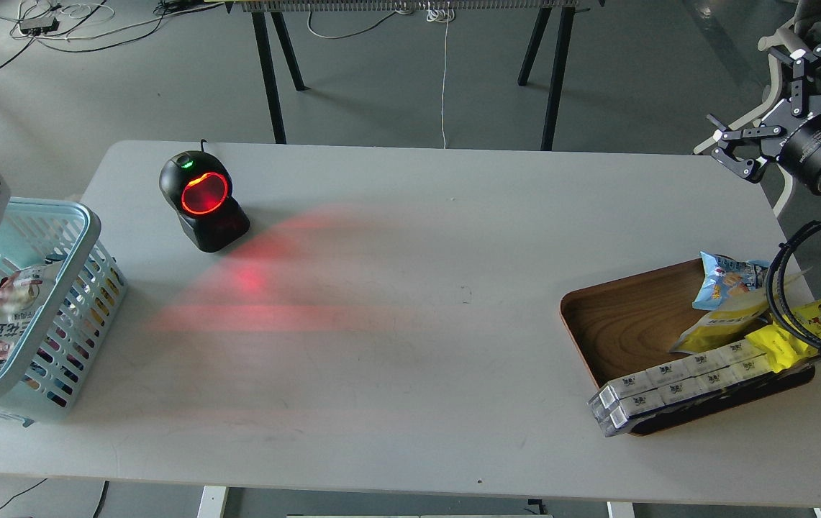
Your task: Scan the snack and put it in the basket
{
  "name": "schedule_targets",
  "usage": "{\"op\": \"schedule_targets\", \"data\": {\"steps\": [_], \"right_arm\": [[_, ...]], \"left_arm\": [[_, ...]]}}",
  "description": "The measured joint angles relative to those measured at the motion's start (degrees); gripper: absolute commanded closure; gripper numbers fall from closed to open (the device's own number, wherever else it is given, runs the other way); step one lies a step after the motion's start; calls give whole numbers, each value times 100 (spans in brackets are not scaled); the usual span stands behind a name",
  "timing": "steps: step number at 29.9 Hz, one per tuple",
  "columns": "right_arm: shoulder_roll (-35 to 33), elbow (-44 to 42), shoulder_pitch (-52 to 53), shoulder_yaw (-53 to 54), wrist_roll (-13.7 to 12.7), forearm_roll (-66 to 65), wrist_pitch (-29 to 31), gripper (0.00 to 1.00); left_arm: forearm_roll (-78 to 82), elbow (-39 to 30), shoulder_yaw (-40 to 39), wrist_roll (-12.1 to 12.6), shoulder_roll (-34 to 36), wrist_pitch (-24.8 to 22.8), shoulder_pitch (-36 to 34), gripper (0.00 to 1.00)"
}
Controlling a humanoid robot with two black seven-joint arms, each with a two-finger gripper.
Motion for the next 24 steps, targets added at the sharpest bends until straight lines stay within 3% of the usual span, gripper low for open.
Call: {"op": "schedule_targets", "data": {"steps": [9, 24], "right_arm": [[0, -2, 0, 0, 0, -5, 0, 2], [5, -8, -9, -3, 0, -103, 0, 2]], "left_arm": [[-174, 31, 1170, 5, 51, 916, 0, 99], [-197, 220, 2444, 55, -82, 1637, 16, 98]]}}
